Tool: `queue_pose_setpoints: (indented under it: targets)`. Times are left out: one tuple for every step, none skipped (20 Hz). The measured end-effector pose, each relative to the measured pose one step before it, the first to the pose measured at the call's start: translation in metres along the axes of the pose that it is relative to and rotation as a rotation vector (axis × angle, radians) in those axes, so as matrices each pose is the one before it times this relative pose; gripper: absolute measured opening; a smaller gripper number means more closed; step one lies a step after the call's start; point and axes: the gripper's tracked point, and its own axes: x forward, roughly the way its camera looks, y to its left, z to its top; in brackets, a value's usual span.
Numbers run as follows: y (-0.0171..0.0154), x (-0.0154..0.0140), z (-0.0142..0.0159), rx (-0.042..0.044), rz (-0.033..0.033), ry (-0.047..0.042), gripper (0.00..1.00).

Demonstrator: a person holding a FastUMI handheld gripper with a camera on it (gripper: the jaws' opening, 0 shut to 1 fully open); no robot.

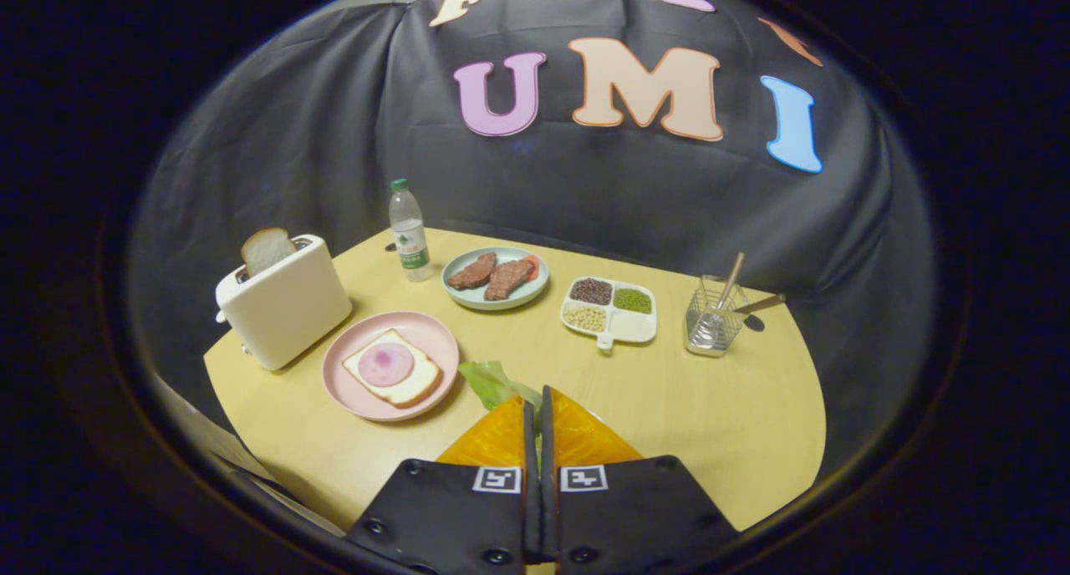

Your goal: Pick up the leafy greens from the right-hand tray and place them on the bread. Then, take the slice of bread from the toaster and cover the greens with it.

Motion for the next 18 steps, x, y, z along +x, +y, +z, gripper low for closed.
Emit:
queue_pose_setpoints:
  targets:
    - [0.00932,-0.00142,0.00696,-0.00202,-0.00143,-0.00571,0.03]
    - [0.00999,-0.00031,0.00700,-0.00019,0.00377,-0.01006,0.03]
    - [0.00916,0.00067,0.00737,-0.00093,0.00009,-0.00788,0.03]
    - [0.01086,0.00110,0.00588,0.00222,0.00564,-0.00409,0.03]
    - [0.01091,0.00137,0.00735,0.00766,0.01134,-0.00474,0.03]
    - [0.01177,0.00169,0.00639,0.01088,0.00903,-0.00525,0.03]
    - [0.01180,0.00218,0.00706,0.00542,0.00820,-0.00500,0.03]
    - [0.01202,0.00246,0.00707,0.00186,0.00903,-0.00916,0.03]
    - [0.01214,0.00383,0.00679,0.00055,0.00892,-0.01020,0.03]
    - [0.01369,0.00442,0.00234,0.00262,0.01104,-0.00106,0.03]
    - [0.01368,0.00418,0.00204,0.00621,0.01366,0.00069,0.03]
    - [0.01426,0.00526,0.00171,0.00642,0.01320,0.00399,0.03]
    - [0.01301,0.00586,0.00195,0.00954,0.01307,0.00033,0.03]
    - [0.01410,0.00743,-0.00144,0.01594,0.01573,0.00708,0.03]
    - [0.01397,0.00496,0.00047,0.02253,0.01787,0.00295,0.03]
    - [0.01207,0.00650,0.00042,0.02258,0.01563,0.00117,0.03]
    - [0.00983,0.00580,-0.00097,0.02371,0.01380,0.00335,0.03]
    - [0.00756,0.00664,-0.00236,0.02976,0.00860,0.00344,0.03]
